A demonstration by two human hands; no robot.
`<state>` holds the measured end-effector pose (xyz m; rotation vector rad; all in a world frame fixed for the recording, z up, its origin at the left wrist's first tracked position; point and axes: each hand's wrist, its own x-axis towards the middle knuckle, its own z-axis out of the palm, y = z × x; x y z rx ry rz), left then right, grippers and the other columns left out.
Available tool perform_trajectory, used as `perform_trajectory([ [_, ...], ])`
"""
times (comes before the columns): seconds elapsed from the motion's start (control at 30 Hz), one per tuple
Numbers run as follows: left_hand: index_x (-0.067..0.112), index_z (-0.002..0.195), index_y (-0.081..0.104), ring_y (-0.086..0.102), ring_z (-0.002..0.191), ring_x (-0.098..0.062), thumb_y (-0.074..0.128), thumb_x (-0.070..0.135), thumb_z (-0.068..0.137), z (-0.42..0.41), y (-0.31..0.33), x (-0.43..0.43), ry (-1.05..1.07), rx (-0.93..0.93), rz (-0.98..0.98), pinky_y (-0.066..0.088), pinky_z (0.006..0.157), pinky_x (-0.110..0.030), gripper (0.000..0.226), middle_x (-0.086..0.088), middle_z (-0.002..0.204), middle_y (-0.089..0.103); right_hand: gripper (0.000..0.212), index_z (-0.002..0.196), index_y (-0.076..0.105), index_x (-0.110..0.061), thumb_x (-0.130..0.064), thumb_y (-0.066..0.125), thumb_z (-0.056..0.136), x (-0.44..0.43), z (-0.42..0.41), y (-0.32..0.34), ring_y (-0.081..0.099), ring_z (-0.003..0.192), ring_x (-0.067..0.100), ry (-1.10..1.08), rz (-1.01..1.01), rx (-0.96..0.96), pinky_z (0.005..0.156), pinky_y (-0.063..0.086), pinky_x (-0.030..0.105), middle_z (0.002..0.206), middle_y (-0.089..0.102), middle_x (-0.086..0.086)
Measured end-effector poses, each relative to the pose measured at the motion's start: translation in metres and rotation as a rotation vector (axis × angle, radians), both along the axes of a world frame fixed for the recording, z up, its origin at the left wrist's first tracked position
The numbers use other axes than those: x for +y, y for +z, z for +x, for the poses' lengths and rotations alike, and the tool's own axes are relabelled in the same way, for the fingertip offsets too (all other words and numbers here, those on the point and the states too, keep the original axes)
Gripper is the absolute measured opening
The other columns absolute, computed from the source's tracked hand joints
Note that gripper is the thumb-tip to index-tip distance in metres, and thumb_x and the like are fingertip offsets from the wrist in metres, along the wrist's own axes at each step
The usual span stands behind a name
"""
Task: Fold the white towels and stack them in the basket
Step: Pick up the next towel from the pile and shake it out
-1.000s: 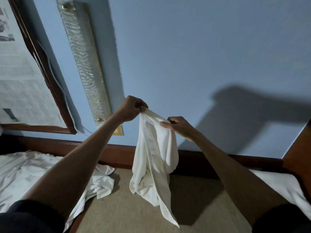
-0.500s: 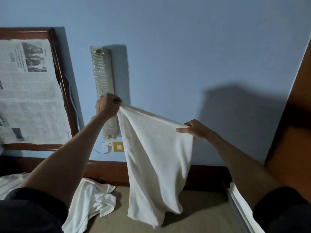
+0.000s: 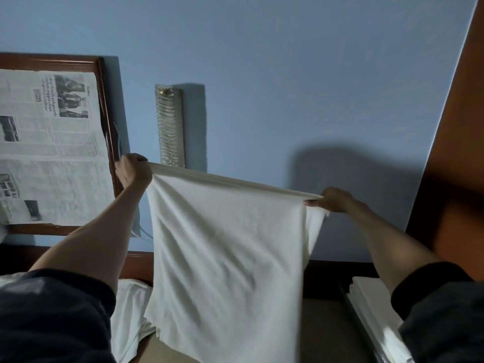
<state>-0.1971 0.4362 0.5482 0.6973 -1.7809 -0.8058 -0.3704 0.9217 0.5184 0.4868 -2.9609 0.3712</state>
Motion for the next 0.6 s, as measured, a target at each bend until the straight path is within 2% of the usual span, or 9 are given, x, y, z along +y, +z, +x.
perform_trajectory([
  [0.03, 0.001, 0.104, 0.079, 0.062, 0.108, -0.043, 0.050, -0.011, 0.082, 0.003, 0.001, -0.007, 0.014, 0.014, 0.034, 0.054, 0.094, -0.043, 0.039, -0.024, 0.105, 0.074, 0.060, 0.079, 0.063, -0.021, -0.081, 0.054, 0.083, 0.004, 0.003, 0.001, 0.065, 0.103, 0.025, -0.030, 0.082, 0.030, 0.094, 0.041, 0.041, 0.090, 0.067, 0.001],
  [0.1, 0.002, 0.103, 0.079, 0.062, 0.104, -0.045, 0.049, -0.010, 0.078, 0.009, -0.001, -0.023, 0.037, 0.043, 0.105, 0.056, 0.092, -0.045, 0.041, -0.027, 0.100, 0.074, 0.066, 0.090, 0.066, -0.025, -0.087, 0.045, 0.082, 0.014, 0.008, 0.004, 0.062, 0.116, 0.026, -0.077, 0.193, 0.087, 0.105, 0.036, 0.044, 0.115, 0.071, 0.004],
  [0.23, 0.002, 0.104, 0.079, 0.064, 0.098, -0.045, 0.050, -0.010, 0.074, 0.019, -0.006, -0.034, 0.078, 0.058, 0.153, 0.056, 0.085, -0.042, 0.044, -0.030, 0.096, 0.072, 0.071, 0.085, 0.065, -0.025, -0.092, 0.042, 0.077, 0.021, 0.009, 0.006, 0.058, 0.124, 0.028, -0.167, 0.351, 0.173, 0.112, 0.029, 0.047, 0.124, 0.069, 0.010],
  [0.3, -0.001, 0.101, 0.079, 0.064, 0.092, -0.045, 0.048, -0.010, 0.073, 0.019, -0.010, -0.032, 0.069, 0.057, 0.117, 0.051, 0.077, -0.041, 0.043, -0.030, 0.090, 0.071, 0.077, 0.111, 0.070, -0.023, -0.089, 0.052, 0.074, 0.018, 0.003, 0.003, 0.044, 0.139, 0.030, -0.222, 0.376, 0.152, 0.119, 0.019, 0.053, 0.138, 0.060, 0.013],
  [0.37, -0.002, 0.097, 0.079, 0.057, 0.083, -0.040, 0.045, -0.011, 0.074, 0.018, -0.015, -0.030, 0.061, 0.048, 0.096, 0.045, 0.070, -0.039, 0.042, -0.029, 0.082, 0.068, 0.084, 0.142, 0.053, -0.025, -0.076, 0.065, 0.077, 0.012, -0.002, 0.002, 0.020, 0.152, 0.030, -0.251, 0.380, 0.112, 0.120, 0.009, 0.058, 0.154, 0.044, 0.008],
  [0.4, -0.002, 0.095, 0.079, 0.052, 0.079, -0.036, 0.045, -0.010, 0.074, 0.018, -0.018, -0.032, 0.061, 0.044, 0.082, 0.042, 0.068, -0.038, 0.040, -0.027, 0.077, 0.065, 0.085, 0.147, 0.046, -0.025, -0.070, 0.070, 0.078, 0.010, -0.004, 0.004, 0.014, 0.153, 0.030, -0.250, 0.367, 0.119, 0.120, 0.009, 0.059, 0.156, 0.039, 0.004],
  [0.47, -0.003, 0.095, 0.078, 0.053, 0.078, -0.036, 0.043, -0.010, 0.076, 0.019, -0.019, -0.037, 0.064, 0.046, 0.038, 0.040, 0.068, -0.037, 0.041, -0.024, 0.074, 0.065, 0.081, 0.149, 0.040, -0.025, -0.057, 0.073, 0.082, 0.008, -0.008, 0.010, 0.016, 0.150, 0.031, -0.243, 0.316, 0.187, 0.118, 0.014, 0.061, 0.155, 0.037, 0.001],
  [0.53, -0.002, 0.099, 0.078, 0.061, 0.086, -0.042, 0.042, -0.010, 0.079, 0.020, -0.017, -0.043, 0.069, 0.050, -0.002, 0.043, 0.072, -0.037, 0.042, -0.027, 0.085, 0.072, 0.062, 0.146, 0.044, -0.024, -0.039, 0.067, 0.091, 0.009, -0.011, 0.020, 0.022, 0.146, 0.030, -0.258, 0.265, 0.260, 0.117, 0.020, 0.061, 0.152, 0.040, 0.000],
  [0.6, 0.001, 0.099, 0.077, 0.063, 0.085, -0.042, 0.045, -0.008, 0.079, 0.019, -0.016, -0.048, 0.079, 0.068, -0.019, 0.046, 0.074, -0.040, 0.039, -0.028, 0.089, 0.073, 0.055, 0.143, 0.045, -0.020, -0.030, 0.062, 0.092, 0.008, -0.012, 0.030, 0.028, 0.143, 0.030, -0.285, 0.193, 0.294, 0.116, 0.024, 0.058, 0.150, 0.043, 0.002],
])
